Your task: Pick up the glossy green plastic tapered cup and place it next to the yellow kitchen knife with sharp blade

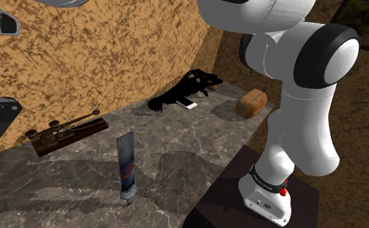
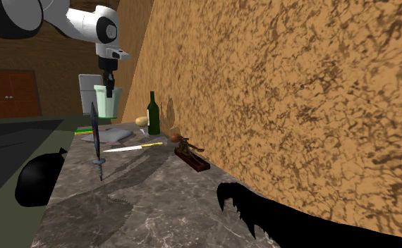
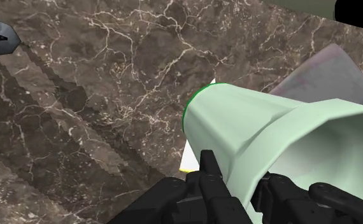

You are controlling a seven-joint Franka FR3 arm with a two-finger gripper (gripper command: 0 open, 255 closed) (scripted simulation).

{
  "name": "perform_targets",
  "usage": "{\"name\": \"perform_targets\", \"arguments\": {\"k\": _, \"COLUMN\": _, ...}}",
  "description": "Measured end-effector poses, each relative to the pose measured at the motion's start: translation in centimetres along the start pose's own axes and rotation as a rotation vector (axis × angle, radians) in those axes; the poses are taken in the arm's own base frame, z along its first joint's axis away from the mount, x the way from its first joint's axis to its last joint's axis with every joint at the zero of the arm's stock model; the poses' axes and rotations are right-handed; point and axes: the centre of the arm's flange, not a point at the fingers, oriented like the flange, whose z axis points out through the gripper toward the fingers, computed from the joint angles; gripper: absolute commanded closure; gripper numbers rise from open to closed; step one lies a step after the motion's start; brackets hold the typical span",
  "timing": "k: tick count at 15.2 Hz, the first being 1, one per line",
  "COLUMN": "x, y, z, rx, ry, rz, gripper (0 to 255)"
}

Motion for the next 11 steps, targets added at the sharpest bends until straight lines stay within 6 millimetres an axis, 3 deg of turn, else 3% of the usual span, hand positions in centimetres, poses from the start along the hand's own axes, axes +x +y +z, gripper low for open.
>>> {"name": "perform_targets", "arguments": {"k": 11, "x": 0.0, "y": 1.7, "z": 5.5, "rx": 0.0, "ry": 0.0, "rz": 0.001, "gripper": 255}}
